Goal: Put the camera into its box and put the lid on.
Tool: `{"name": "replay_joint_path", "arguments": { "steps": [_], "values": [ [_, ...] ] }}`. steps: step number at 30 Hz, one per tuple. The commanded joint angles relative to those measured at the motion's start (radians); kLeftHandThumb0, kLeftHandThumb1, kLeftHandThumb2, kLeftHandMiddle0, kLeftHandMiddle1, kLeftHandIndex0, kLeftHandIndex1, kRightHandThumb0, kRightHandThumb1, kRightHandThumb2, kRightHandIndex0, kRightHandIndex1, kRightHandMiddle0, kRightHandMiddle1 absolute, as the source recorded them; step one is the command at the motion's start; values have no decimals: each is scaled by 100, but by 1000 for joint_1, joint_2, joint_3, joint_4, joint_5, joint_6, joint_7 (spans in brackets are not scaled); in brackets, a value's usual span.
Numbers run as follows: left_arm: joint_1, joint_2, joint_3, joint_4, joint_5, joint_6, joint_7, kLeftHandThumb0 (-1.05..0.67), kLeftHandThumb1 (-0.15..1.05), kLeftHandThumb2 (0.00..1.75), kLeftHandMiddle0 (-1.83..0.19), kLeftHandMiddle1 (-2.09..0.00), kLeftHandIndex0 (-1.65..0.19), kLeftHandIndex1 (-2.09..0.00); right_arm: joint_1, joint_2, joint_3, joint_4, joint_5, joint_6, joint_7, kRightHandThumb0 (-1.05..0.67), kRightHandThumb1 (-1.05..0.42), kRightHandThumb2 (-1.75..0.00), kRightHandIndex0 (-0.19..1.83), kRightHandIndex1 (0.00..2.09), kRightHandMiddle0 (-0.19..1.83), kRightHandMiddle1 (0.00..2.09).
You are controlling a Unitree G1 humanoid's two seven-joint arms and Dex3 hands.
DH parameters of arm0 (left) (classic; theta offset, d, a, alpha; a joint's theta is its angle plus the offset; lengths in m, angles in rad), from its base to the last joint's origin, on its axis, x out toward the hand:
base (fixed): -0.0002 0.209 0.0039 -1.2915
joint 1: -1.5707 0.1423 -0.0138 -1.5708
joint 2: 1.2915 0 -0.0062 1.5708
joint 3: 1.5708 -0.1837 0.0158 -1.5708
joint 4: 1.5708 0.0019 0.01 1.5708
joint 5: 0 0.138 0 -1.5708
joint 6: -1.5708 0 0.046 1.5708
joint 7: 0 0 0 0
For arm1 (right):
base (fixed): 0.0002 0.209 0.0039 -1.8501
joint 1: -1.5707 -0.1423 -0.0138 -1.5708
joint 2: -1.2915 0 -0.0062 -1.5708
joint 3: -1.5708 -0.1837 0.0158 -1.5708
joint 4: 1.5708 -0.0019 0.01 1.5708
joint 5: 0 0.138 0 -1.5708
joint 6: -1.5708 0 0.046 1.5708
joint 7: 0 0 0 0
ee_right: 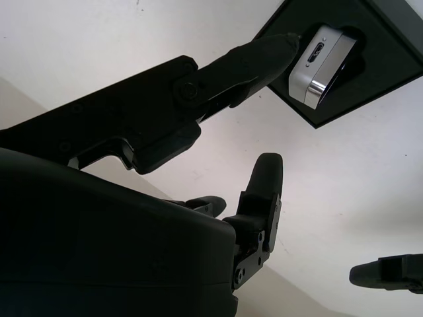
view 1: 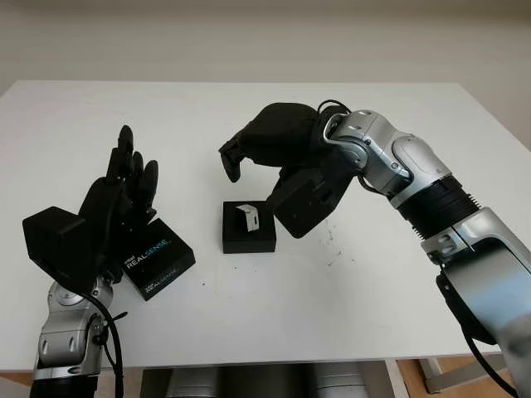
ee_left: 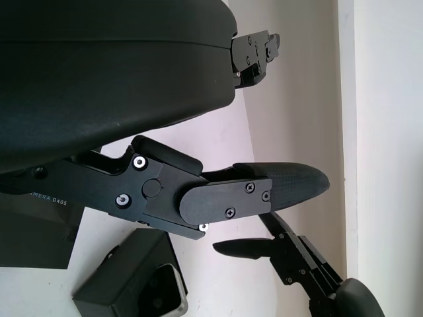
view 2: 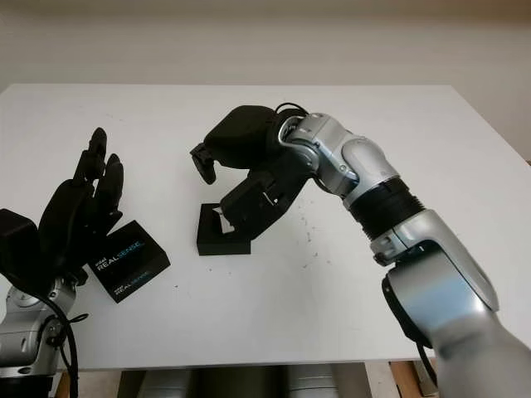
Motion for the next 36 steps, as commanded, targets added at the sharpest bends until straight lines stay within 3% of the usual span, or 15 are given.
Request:
{"name": "replay_joint_path", "arguments": {
  "steps": [1,8,17,36],
  "values": [
    [-1,-1,-2,-25,0,6,3,-73,105,51,19,0,19,0,15,0,-7,14,14,-8,-17,-80,-87,-5,42,12,23,113],
    [2,3,-6,-24,7,-1,-2,-73,105,54,19,0,19,0,36,1,-14,44,39,-28,-62,-77,-88,-6,36,12,14,112],
    [8,2,-7,-35,11,6,2,-72,105,54,19,0,19,0,65,15,-23,81,74,-30,-99,-80,-89,-5,34,12,19,103],
    [9,2,-2,-35,9,10,1,-74,105,53,19,0,19,0,85,35,-21,105,102,-4,-84,-77,-89,-5,33,15,19,109]
  ]
}}
